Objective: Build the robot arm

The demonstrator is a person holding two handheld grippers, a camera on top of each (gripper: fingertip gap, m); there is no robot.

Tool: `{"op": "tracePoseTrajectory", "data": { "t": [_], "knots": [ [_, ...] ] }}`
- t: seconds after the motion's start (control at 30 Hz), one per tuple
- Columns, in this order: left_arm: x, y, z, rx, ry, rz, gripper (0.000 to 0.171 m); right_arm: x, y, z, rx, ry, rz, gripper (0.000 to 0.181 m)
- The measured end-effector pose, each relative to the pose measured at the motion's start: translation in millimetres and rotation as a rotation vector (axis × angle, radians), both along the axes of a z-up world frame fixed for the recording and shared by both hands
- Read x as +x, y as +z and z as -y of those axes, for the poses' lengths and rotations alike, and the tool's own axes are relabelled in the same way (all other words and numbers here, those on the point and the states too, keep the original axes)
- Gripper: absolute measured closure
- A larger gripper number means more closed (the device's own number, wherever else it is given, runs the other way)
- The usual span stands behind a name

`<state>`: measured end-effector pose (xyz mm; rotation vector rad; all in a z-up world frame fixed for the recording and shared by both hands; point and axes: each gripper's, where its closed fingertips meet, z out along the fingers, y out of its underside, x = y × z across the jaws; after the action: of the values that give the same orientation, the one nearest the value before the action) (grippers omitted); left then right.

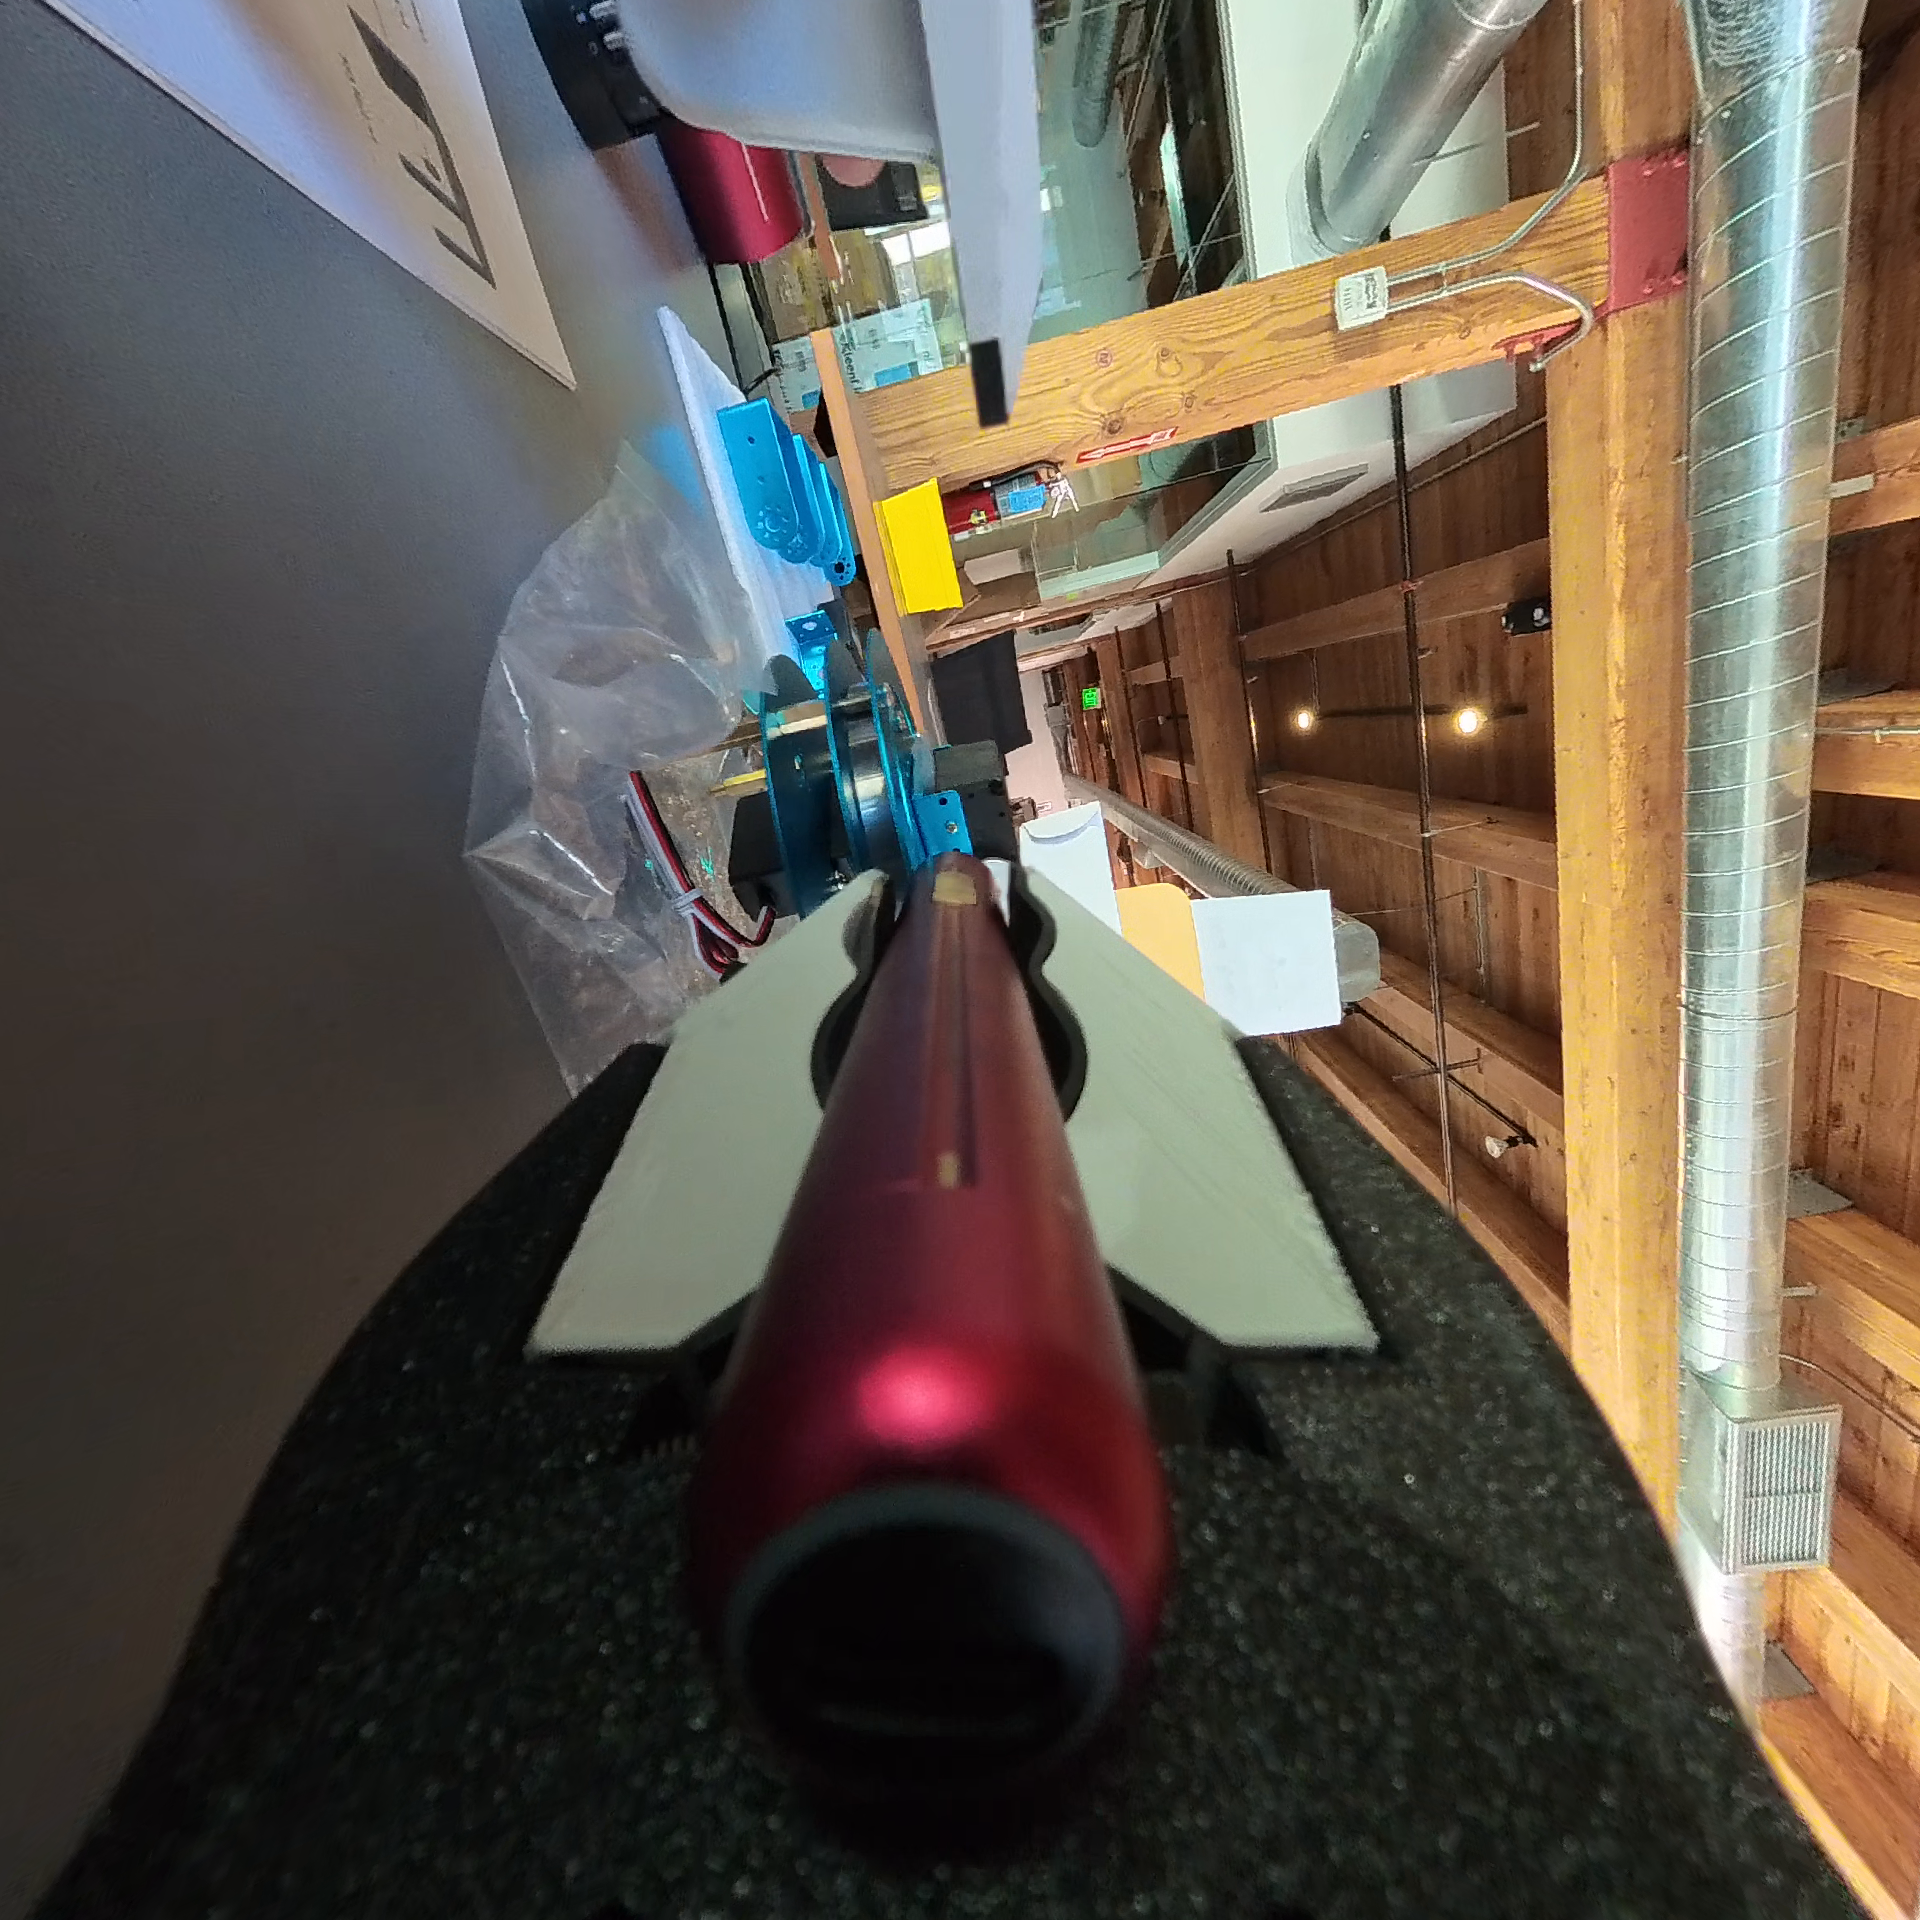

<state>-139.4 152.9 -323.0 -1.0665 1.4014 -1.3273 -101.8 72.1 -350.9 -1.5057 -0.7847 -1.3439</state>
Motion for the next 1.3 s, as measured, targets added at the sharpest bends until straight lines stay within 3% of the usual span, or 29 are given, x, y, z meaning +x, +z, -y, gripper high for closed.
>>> {"op": "tracePoseTrajectory", "data": {
  "t": [0.73,1.13,1.3],
  "knots": [
    [0,-1,2,0.017,-0.004,-0.001,0.145,-1,2,1,0.012,0.004,0.019,0.162],
    [0,-3,4,0.029,-0.01,-0.009,0.145,5,17,10,0.096,0.065,-0.17,0.161],
    [0,-3,4,0.03,-0.008,-0.009,0.145,2,14,8,0.08,0.07,-0.145,0.161]
  ]
}}
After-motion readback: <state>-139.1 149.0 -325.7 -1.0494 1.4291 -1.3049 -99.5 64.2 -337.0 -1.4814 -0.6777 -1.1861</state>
